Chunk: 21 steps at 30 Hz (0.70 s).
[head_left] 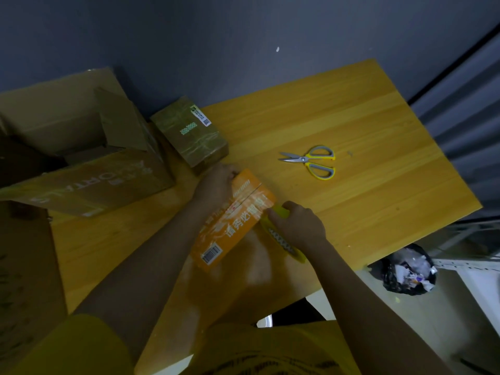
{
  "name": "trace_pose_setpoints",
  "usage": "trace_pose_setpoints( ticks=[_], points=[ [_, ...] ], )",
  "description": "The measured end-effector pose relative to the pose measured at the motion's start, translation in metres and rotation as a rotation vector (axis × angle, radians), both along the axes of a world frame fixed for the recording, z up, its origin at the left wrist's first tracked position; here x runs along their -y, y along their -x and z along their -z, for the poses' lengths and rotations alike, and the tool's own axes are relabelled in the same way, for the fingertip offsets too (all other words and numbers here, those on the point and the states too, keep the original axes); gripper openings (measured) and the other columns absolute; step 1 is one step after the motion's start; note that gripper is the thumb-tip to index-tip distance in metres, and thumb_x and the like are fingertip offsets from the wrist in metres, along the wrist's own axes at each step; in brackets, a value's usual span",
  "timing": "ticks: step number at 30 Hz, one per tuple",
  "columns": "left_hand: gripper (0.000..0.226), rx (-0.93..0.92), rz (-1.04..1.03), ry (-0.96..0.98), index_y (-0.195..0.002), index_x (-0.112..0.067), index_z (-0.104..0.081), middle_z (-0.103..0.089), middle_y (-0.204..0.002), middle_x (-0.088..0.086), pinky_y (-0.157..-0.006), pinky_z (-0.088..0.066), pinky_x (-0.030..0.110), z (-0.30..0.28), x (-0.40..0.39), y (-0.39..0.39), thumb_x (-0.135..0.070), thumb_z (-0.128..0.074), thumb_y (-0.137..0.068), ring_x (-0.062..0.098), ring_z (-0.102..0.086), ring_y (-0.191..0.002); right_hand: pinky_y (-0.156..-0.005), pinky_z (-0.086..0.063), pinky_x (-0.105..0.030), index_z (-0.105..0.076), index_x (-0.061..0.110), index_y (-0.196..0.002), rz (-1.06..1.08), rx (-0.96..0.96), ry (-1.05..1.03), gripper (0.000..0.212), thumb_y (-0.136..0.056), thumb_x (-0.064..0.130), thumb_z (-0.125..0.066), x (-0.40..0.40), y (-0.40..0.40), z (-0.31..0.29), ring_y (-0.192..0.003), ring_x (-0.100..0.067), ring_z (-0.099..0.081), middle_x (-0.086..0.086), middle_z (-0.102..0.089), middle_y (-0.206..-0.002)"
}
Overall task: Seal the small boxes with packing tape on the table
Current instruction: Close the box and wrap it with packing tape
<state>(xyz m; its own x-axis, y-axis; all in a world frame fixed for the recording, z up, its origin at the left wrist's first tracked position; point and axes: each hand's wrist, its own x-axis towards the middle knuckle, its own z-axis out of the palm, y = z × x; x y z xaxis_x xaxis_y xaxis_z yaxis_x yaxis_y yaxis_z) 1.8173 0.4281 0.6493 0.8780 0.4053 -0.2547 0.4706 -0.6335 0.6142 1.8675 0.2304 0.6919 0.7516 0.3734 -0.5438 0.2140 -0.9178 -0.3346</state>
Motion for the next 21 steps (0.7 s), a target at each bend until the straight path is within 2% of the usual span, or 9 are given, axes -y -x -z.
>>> trace_pose_setpoints(
  ticks=[2, 5, 7, 8, 11, 13, 16, 18, 21],
  points=[
    [0.036, -0.024, 0.033, -0.017, -0.136, -0.013, -0.047, -0.049, -0.132, 0.015, -0.09, -0.045, 0.04, -0.01, 0.012, 0.011, -0.025, -0.038, -0.103, 0.032, -0.049, -0.116, -0.081, -0.044, -0.037, -0.054, 0.02, -0.131, 0.002, -0.007, -0.01, 0.062, -0.089, 0.064, -0.047, 0.001, 0.0, 0.002, -0.111, -0.034, -0.057, -0.014, -0.062, -0.122],
    [0.092, -0.272, 0.158, 0.059, -0.154, -0.02, -0.001, 0.0, -0.16, 0.007, -0.116, -0.019, 0.047, -0.02, 0.03, 0.029, -0.064, -0.047, -0.089, 0.027, -0.008, -0.146, -0.081, -0.044, -0.037, -0.056, 0.021, -0.128, 0.017, 0.0, -0.025, 0.059, -0.089, 0.064, -0.048, 0.002, -0.001, 0.006, -0.111, -0.034, -0.057, -0.015, -0.062, -0.121],
    [0.126, -0.408, 0.253, -0.058, -0.149, -0.024, 0.022, 0.028, -0.157, 0.003, -0.117, -0.002, 0.052, -0.015, 0.039, 0.034, -0.08, -0.057, -0.068, 0.026, 0.018, -0.146, -0.084, -0.045, -0.038, -0.057, 0.02, -0.127, 0.019, 0.01, -0.033, 0.059, -0.088, 0.063, -0.05, 0.002, 0.0, 0.008, -0.112, -0.035, -0.057, -0.016, -0.062, -0.121],
    [0.136, -0.426, 0.274, -0.128, -0.148, -0.024, 0.027, 0.033, -0.154, 0.003, -0.115, -0.001, 0.054, -0.013, 0.042, 0.035, -0.083, -0.06, -0.062, 0.028, 0.022, -0.144, -0.084, -0.045, -0.039, -0.057, 0.02, -0.126, 0.015, 0.019, -0.038, 0.058, -0.088, 0.064, -0.05, 0.002, 0.0, 0.01, -0.112, -0.035, -0.057, -0.017, -0.063, -0.12],
    [0.132, -0.406, 0.214, -0.238, -0.148, -0.023, 0.025, 0.029, -0.156, 0.005, -0.109, -0.015, 0.056, 0.0, 0.044, 0.032, -0.076, -0.064, -0.067, 0.031, 0.012, -0.146, -0.07, -0.043, -0.036, -0.057, 0.022, -0.115, 0.012, 0.024, -0.156, 0.054, -0.084, 0.066, -0.056, 0.013, -0.001, 0.018, -0.097, -0.033, -0.06, -0.013, -0.065, -0.098],
    [0.124, -0.381, 0.185, -0.28, -0.149, -0.023, 0.023, 0.027, -0.157, 0.003, -0.106, -0.02, 0.055, 0.004, 0.044, 0.033, -0.071, -0.062, -0.072, 0.032, 0.007, -0.146, -0.064, -0.043, -0.033, -0.056, 0.024, -0.104, 0.099, -0.077, -0.336, 0.044, -0.08, 0.06, -0.066, 0.029, -0.002, 0.025, -0.085, -0.025, -0.061, -0.005, -0.063, -0.086],
    [0.121, -0.351, 0.17, -0.292, -0.149, -0.025, 0.023, 0.024, -0.157, 0.002, -0.105, -0.02, 0.053, 0.009, 0.045, 0.035, -0.072, -0.059, -0.074, 0.032, 0.003, -0.145, -0.069, -0.048, -0.038, -0.065, 0.019, -0.095, 0.208, -0.254, -0.51, 0.036, -0.078, 0.049, -0.073, 0.054, 0.002, 0.037, -0.083, -0.022, -0.064, -0.006, -0.068, -0.088],
    [0.122, -0.337, 0.166, -0.284, -0.149, -0.025, 0.023, 0.023, -0.158, 0.002, -0.105, -0.02, 0.053, 0.009, 0.046, 0.036, -0.072, -0.061, -0.073, 0.031, 0.001, -0.144, -0.067, -0.051, -0.042, -0.069, 0.017, -0.088, 0.242, -0.258, -0.57, 0.032, -0.077, 0.047, -0.075, 0.06, 0.008, 0.043, -0.075, -0.024, -0.065, -0.008, -0.069, -0.08],
    [0.123, -0.349, 0.163, -0.28, -0.148, -0.026, 0.023, 0.022, -0.158, 0.002, -0.105, -0.02, 0.053, 0.008, 0.046, 0.035, -0.07, -0.063, -0.072, 0.032, 0.001, -0.144, -0.06, -0.048, -0.036, -0.07, 0.021, -0.077, 0.295, -0.247, -0.596, 0.023, -0.077, 0.044, -0.076, 0.057, 0.009, 0.049, -0.064, -0.015, -0.061, 0.003, -0.065, -0.066]
  ],
)
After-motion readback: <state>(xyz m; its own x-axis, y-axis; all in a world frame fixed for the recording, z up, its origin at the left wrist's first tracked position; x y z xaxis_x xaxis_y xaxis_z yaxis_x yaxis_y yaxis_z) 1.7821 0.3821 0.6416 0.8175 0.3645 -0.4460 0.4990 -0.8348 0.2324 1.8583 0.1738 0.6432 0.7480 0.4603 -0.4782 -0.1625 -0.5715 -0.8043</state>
